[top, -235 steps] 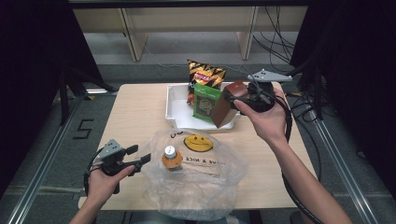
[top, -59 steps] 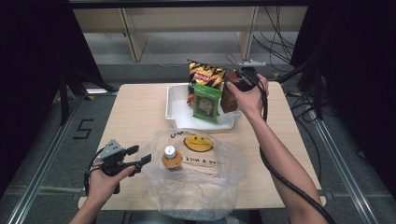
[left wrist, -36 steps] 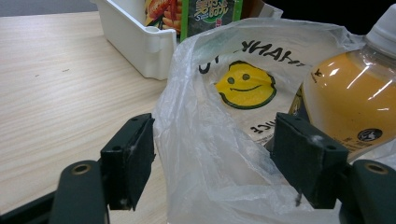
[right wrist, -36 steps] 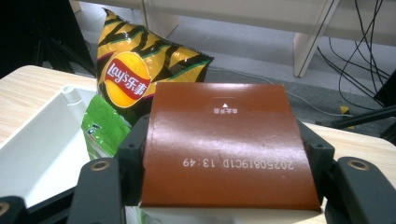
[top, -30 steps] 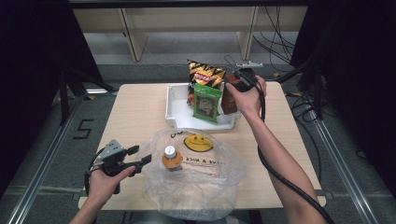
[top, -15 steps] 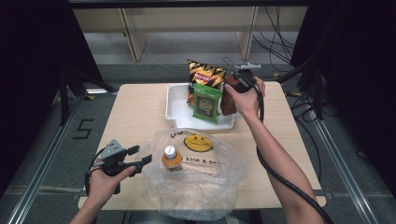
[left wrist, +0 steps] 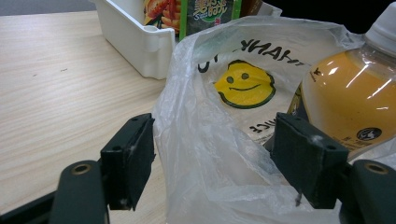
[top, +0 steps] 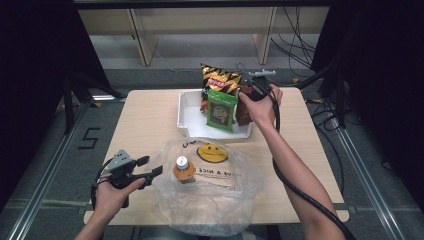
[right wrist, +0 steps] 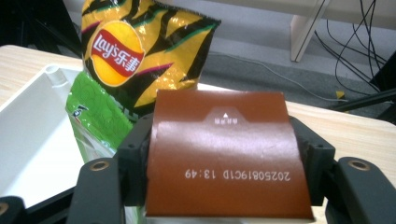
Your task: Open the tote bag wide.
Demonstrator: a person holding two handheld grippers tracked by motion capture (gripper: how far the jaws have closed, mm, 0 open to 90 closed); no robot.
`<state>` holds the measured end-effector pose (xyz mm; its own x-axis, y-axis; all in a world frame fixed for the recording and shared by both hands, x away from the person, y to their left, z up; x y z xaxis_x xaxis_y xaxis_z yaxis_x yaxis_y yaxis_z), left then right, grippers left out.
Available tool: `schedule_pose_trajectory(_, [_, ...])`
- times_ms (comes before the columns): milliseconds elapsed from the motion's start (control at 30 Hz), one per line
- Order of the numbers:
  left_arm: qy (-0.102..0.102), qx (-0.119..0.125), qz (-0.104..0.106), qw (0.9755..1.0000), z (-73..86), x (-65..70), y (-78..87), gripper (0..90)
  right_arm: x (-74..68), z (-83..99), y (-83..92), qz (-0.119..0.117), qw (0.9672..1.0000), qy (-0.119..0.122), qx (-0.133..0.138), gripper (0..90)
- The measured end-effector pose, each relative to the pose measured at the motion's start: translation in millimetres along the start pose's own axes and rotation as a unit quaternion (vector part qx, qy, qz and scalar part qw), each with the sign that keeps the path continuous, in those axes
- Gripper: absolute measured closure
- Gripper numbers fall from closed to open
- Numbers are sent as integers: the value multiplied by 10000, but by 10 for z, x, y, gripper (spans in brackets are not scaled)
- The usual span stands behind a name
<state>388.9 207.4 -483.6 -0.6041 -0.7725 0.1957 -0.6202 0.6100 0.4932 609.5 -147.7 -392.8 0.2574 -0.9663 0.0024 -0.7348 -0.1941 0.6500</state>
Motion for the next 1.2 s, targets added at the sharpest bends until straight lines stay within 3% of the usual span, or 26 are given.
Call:
schedule_pose_trajectory(33, [2, 4, -3, 10000, 0, 0, 0, 295, -18, 6, -10, 1, 9999, -102, -12, 374])
schedule_pose_trajectory(67, [5, 4, -19, 10000, 0, -1, 0, 295, 6, 0, -26, 20, 10000, 37, 49, 373])
schedule_pose_trajectory(100, [1, 6, -10, 10000, 1, -2, 0, 295, -12, 9, -21, 24, 10000, -90, 11, 373])
schedule_pose_trajectory(133, [1, 3, 4, 10000, 1, -2, 0, 295, 12, 1, -20, 32, 10000, 68, 16, 373])
schedule_pose_trajectory(300, [-8, 2, 9, 10000, 0, 1, -1, 294, -8, -3, -29, 44, 9999, 135, 14, 370])
schedule_pose_trajectory(533, [-15, -2, 8, 10000, 0, -2, 4, 294, -9, -53, -2, -4, 9997, 90, 223, 332])
schedule_pose_trajectory(567, [-24, 1, -8, 10000, -1, -1, 5, 294, -22, -60, 14, -35, 9997, -36, 240, 330])
schedule_pose_trajectory(600, [-31, 2, -3, 10000, -2, -1, 5, 294, 7, -80, 26, -42, 9995, 84, 310, 326])
schedule_pose_trajectory(733, [-29, -6, -18, 10000, -4, 4, 10, 293, 15, -106, 113, -122, 9991, -60, 393, 334])
schedule_pose_trajectory(867, [-34, -7, -19, 10000, -3, 2, 9, 293, 27, -121, 207, -267, 9981, -183, 528, 407])
schedule_pose_trajectory(1000, [-25, 2, -15, 10000, -4, 9, 7, 293, 85, -119, 304, -421, 9966, -175, 688, 524])
schedule_pose_trajectory(1133, [-22, 10, -20, 10000, -6, 8, 8, 293, 154, -99, 387, -529, 9949, -316, 794, 663])
schedule_pose_trajectory(1200, [-20, 15, -17, 10000, -7, 9, 7, 293, 205, -83, 406, -481, 9951, -339, 800, 722])
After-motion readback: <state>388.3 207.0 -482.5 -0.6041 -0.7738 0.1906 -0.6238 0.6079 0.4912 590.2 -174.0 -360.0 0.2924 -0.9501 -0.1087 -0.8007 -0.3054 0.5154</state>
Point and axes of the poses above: each handheld gripper's, and its own axes: y roughly backward along the jaws, z roughly out of its underside, x roughly to its right, the point moved 5 cm from there along -y, roughly forward along the jaws, and after that the axes turned 6 degrees about -x, right-handed, at the moved point
